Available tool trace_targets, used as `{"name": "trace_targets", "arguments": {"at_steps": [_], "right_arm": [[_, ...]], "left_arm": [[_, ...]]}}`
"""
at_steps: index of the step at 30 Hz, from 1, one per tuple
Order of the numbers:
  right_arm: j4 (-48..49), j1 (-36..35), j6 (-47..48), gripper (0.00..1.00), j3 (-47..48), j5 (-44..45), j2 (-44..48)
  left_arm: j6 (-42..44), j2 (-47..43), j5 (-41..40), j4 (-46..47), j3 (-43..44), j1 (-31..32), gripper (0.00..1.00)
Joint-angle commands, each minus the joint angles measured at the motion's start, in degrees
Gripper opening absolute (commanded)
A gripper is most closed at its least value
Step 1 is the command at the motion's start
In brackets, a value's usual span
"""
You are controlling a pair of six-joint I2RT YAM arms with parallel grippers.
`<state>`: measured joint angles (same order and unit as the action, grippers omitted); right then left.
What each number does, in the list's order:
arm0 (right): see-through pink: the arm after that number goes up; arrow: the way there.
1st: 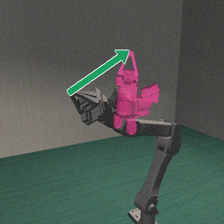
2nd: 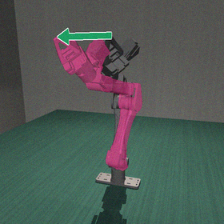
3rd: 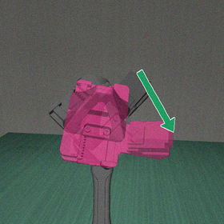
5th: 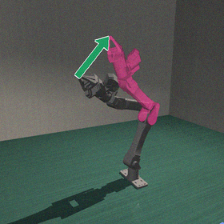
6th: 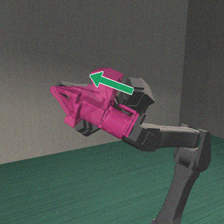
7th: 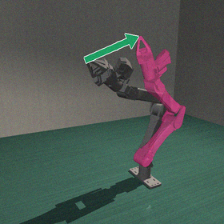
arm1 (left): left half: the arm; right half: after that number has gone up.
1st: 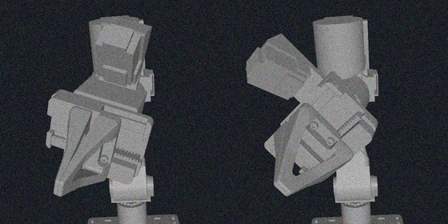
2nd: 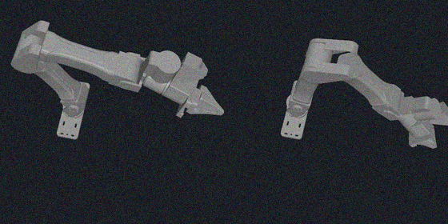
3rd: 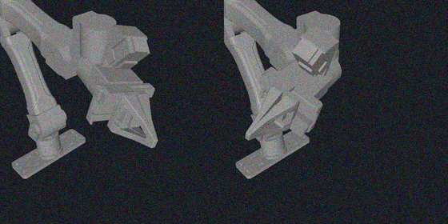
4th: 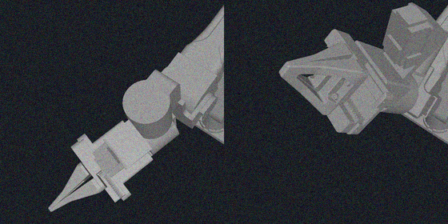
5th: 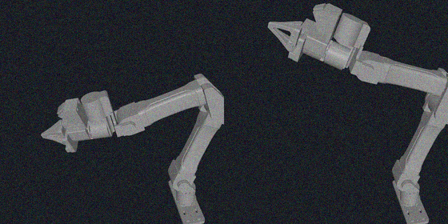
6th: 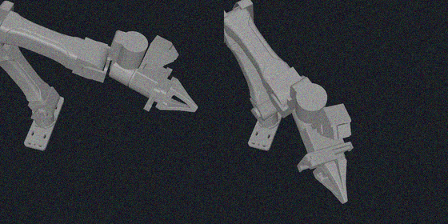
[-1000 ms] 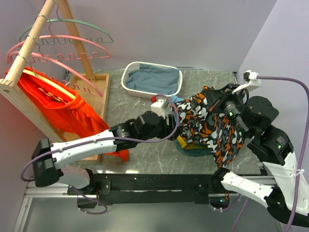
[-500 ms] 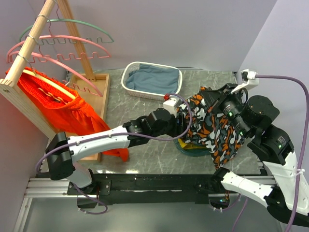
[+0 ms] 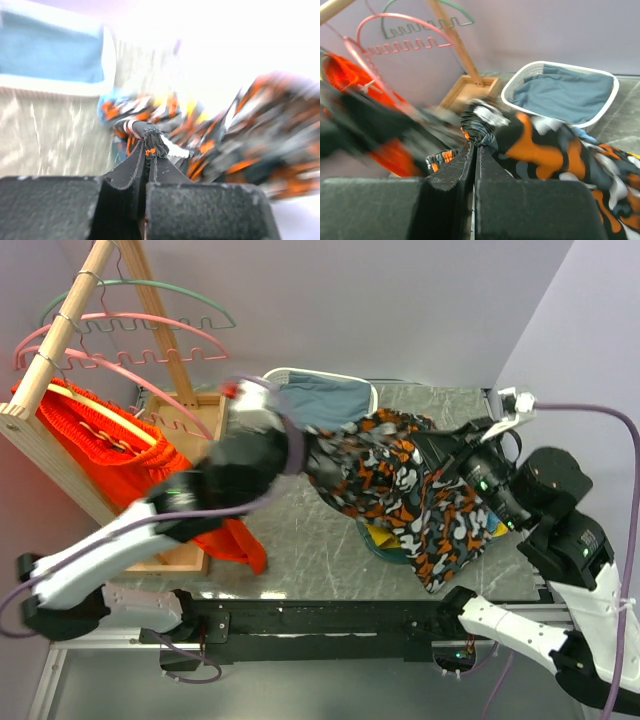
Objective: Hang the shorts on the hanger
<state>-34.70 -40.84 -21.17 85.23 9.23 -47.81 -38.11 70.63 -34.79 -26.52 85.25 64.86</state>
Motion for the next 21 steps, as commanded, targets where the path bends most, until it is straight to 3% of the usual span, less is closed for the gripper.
{"name": "trace_targets", "arguments": {"at_steps": [1, 3, 6, 7, 11, 16, 21], "right_arm": [[4.3, 0.2, 1.2, 0.00, -6.6, -1.2, 4.5], [5.5, 0.3, -0.8, 0.01, -10.5, -0.3, 6.0], [6.4, 0.3, -4.5, 0.19, -18.9, 1.1, 7.7], [6.2, 0.3, -5.5, 0.33, -19.8, 1.7, 7.8], [4.7, 0.2, -10.9, 0.56, -22.9, 2.1, 7.8], [6.2, -0.6, -17.2, 0.68, -27.8, -2.1, 7.2], [2.5, -4.5, -20.0, 0.75, -27.8, 6.1, 5.5]], "left_arm": [[4.0, -3.7, -10.1, -7.9, 12.4, -0.3, 0.01], [5.6, -2.3, -11.4, -9.9, 15.6, -0.3, 0.01], [7.1, 1.3, -10.1, -12.2, 21.3, -0.3, 0.01], [7.5, 3.2, -9.7, -12.2, 23.0, -0.3, 0.01], [7.6, 7.5, -8.8, -12.9, 25.6, -0.3, 0.01], [7.4, 12.8, -8.2, -13.7, 29.7, -0.3, 0.01], [7.3, 16.6, -8.9, -14.7, 32.9, -0.3, 0.01]]}}
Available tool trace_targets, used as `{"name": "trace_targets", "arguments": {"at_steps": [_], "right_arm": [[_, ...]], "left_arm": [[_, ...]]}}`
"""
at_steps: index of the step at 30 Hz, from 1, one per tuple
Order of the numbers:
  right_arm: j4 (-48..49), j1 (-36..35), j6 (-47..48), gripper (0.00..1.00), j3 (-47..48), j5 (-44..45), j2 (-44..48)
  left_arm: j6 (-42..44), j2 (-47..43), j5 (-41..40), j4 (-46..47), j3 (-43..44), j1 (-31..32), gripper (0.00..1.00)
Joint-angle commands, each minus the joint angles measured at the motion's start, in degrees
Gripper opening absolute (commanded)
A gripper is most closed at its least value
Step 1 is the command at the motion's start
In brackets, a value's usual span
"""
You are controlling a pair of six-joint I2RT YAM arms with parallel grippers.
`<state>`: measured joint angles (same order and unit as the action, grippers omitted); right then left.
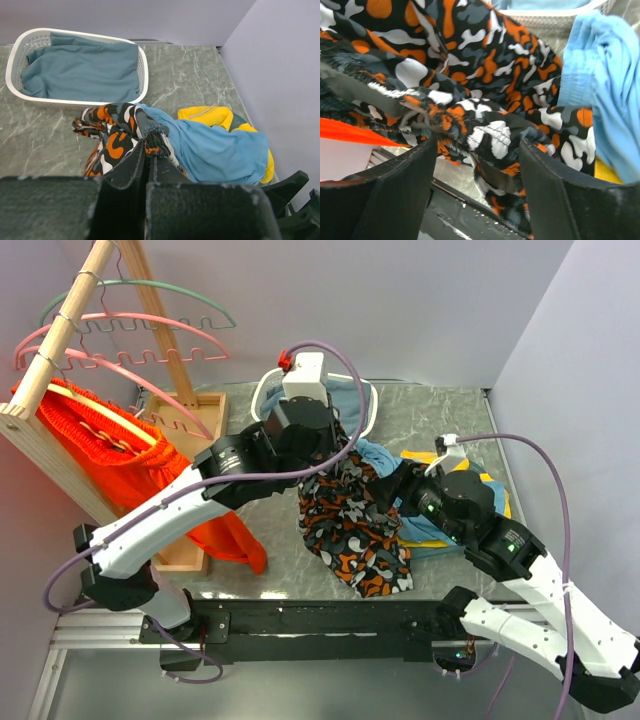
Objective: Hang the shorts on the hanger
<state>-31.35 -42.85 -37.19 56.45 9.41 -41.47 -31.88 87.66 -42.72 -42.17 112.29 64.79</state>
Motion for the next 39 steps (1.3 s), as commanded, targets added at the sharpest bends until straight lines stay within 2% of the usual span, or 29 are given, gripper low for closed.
{"name": "trace_targets", "arguments": {"at_steps": [1, 6, 9, 17, 20, 23, 24, 26, 27, 28, 29, 30, 32, 33, 36, 37, 39], "right_arm": [[-1.5, -2.8, -4.3, 0.75, 1.3, 6.5, -1.8], [-8.9, -6.3, -8.4, 0.78, 0.9, 17.7, -2.9], [-11.6, -6.4, -10.3, 0.80, -1.2, 20.8, -1.6], [-12.2, -7.2, -12.3, 0.75, -4.9, 16.6, 0.4], [-12.1, -7.9, -12.7, 0.69, -6.2, 15.5, 1.1], [-15.1, -7.9, -12.3, 0.48, -4.3, 18.7, -0.3], [-16.0, -7.9, -11.2, 0.33, -1.5, 19.4, -1.1], [-18.6, -7.9, -9.7, 0.19, 2.6, 21.7, -2.5], [-19.3, -7.8, -7.7, 0.07, 8.0, 23.5, -4.2], [-19.4, -7.8, -6.2, 0.03, 11.2, 24.1, -5.4], [-18.5, -7.9, -2.5, 0.00, 14.4, 23.9, -6.7], [-17.8, -7.8, -0.7, 0.00, 21.8, 23.1, -9.8], [-16.5, -8.0, 2.8, 0.00, 30.2, 20.8, -13.9], [-16.1, -7.9, 5.7, 0.00, 38.9, 18.6, -18.2], [-13.8, -8.2, 10.1, 0.00, 54.5, 8.7, -25.8], [-13.0, -8.6, 10.6, 0.00, 57.6, 3.9, -27.5], [-11.0, -9.3, 12.1, 0.00, 64.8, -0.3, -31.5]], "left_arm": [[0.9, 0.0, -1.2, 0.7, 6.2, -0.2, 0.01], [0.7, 1.3, -3.3, 0.4, 7.5, -0.2, 0.01], [0.7, 0.9, -3.2, 1.3, 6.6, -0.2, 0.01], [0.1, 1.0, -5.7, 1.0, 6.5, -0.2, 0.01], [0.3, 1.1, -7.2, 1.0, 6.5, -0.2, 0.01], [0.6, 0.9, -8.7, 0.8, 7.0, -0.2, 0.01], [0.6, 0.5, -9.4, 0.3, 7.2, -0.3, 0.01], [0.9, -0.4, -10.5, 0.1, 7.3, -0.3, 0.01], [0.9, -1.5, -11.6, 0.4, 6.8, -0.5, 0.01], [0.9, -2.2, -11.9, 0.9, 6.3, -0.5, 0.01], [0.9, -3.0, -12.0, 1.6, 5.8, -0.5, 0.01], [0.9, -4.6, -12.5, 2.2, 4.5, -0.6, 0.01], [0.8, -5.7, -13.2, 3.6, 3.9, -0.6, 0.01], [0.6, -6.5, -13.6, 3.8, 3.4, -0.6, 0.01], [0.9, -8.9, -14.9, 5.9, 1.5, -0.6, 0.01], [1.4, -9.8, -14.8, 7.0, 0.5, -0.6, 0.01], [2.5, -12.2, -14.1, 11.1, -2.4, -0.6, 0.01]]}}
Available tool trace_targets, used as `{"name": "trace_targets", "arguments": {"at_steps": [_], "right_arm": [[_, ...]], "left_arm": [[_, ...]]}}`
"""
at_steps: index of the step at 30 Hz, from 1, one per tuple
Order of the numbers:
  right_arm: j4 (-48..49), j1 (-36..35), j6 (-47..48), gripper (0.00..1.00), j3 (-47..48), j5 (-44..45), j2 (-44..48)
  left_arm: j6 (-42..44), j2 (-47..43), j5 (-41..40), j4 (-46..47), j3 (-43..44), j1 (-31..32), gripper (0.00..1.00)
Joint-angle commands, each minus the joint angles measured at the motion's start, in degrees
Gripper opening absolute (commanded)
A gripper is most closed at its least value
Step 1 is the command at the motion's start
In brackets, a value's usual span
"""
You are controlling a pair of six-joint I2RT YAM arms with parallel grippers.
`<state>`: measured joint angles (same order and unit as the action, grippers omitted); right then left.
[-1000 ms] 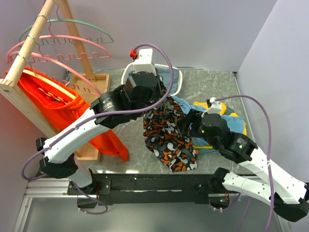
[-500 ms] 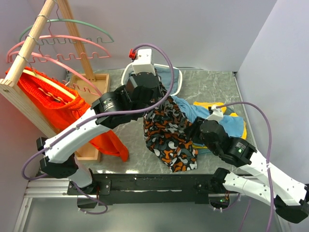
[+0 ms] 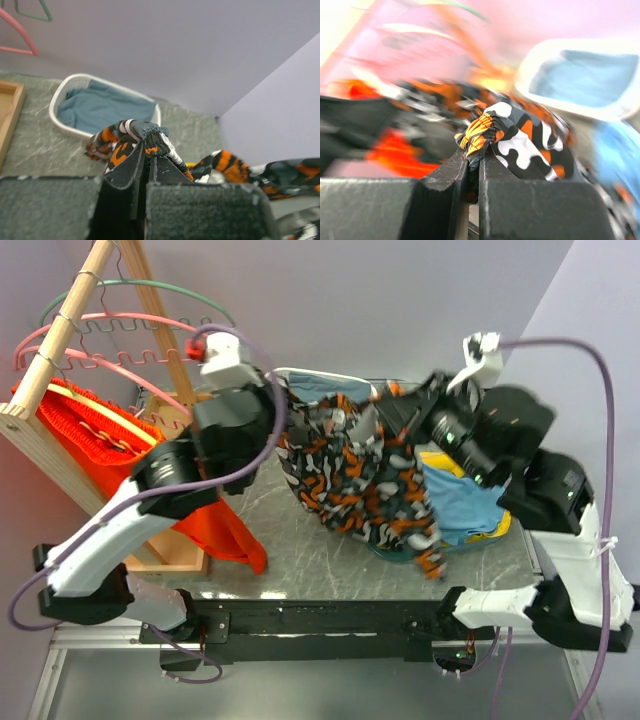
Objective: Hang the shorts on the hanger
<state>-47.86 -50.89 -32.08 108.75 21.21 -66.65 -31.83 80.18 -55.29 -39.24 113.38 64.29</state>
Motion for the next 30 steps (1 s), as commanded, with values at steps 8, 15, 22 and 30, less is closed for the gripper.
{"name": "trace_targets", "arguments": {"at_steps": [8, 15, 22, 30], "right_arm": [[10.9, -1.5, 11.4, 0.00, 17.3, -18.0, -7.8], [5.2, 10.5, 11.2, 0.00, 3.4, -11.7, -1.7], [5.4, 29.5, 7.4, 0.00, -27.5, -11.5, 6.3], [10.1, 34.5, 5.9, 0.09, -48.6, -15.2, 10.2]], "left_arm": [[3.4, -9.5, -2.4, 14.3, -8.4, -0.1, 0.01], [-0.8, -9.5, 1.0, 12.3, -12.6, -0.1, 0.01], [-13.6, -1.7, 10.3, 6.4, -23.3, -1.1, 0.01], [-22.0, 3.2, 17.0, 10.2, -37.9, -5.8, 0.01]]}}
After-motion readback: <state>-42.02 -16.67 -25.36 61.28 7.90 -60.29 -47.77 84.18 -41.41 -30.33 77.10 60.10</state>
